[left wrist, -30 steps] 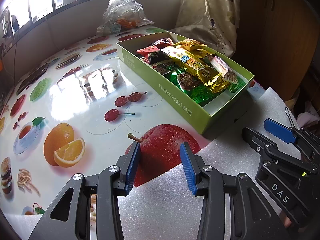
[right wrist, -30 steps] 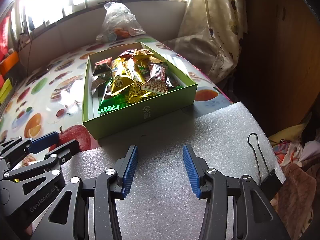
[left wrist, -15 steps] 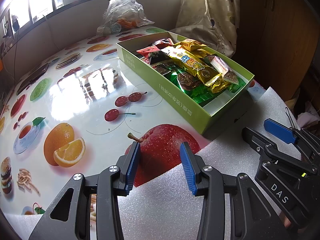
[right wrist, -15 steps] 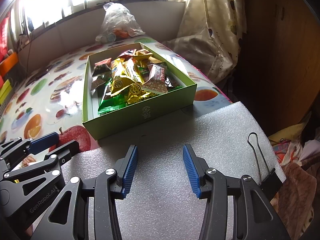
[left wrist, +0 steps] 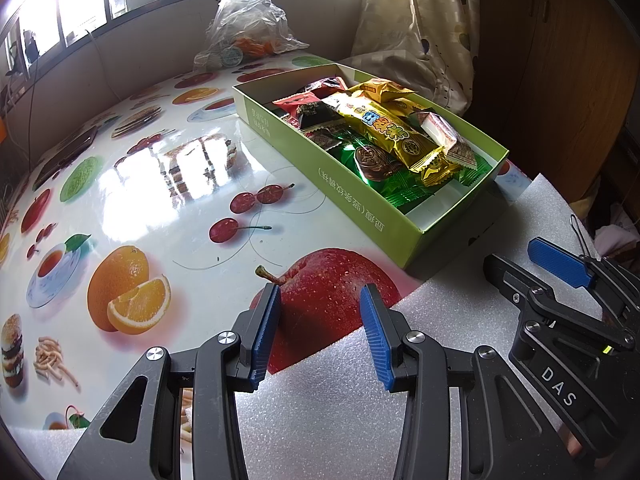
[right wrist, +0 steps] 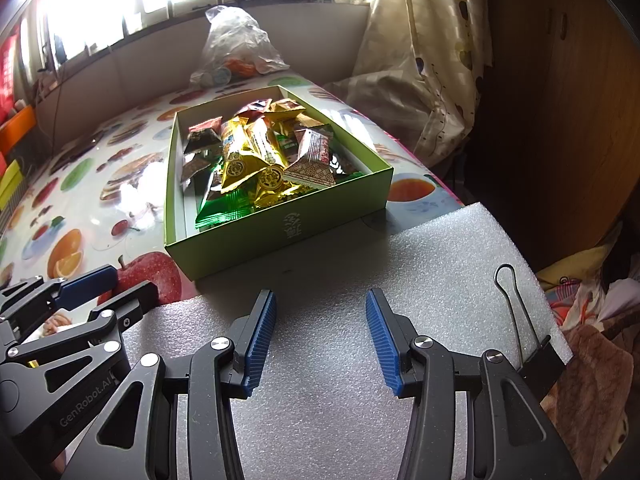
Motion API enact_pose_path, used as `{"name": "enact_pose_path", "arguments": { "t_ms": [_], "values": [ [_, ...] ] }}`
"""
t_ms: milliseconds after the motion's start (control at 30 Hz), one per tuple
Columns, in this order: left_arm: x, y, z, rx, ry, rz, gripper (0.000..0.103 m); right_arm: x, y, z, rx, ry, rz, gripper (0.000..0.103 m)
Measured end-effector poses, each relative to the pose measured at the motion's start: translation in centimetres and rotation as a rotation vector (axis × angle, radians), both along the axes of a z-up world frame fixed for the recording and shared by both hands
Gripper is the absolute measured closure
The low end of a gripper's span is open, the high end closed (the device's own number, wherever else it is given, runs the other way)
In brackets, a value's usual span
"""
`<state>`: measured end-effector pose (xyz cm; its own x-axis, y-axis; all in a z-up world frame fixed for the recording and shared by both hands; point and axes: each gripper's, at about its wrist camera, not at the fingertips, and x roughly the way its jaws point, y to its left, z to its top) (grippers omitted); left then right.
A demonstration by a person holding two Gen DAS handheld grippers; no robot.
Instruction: Organize snacks
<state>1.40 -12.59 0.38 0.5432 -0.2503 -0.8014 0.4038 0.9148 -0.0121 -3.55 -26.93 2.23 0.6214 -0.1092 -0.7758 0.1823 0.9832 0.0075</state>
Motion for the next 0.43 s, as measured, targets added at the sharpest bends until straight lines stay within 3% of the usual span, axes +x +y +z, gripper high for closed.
{"name": "enact_pose_path", "arguments": {
  "t_ms": [433],
  "values": [
    [-0.01,-0.01,0.01,0.000,0.000,0.000,0.060,-0.09,0.09,-0.08,0.000,-0.001,0.000,0.056]
  ]
}}
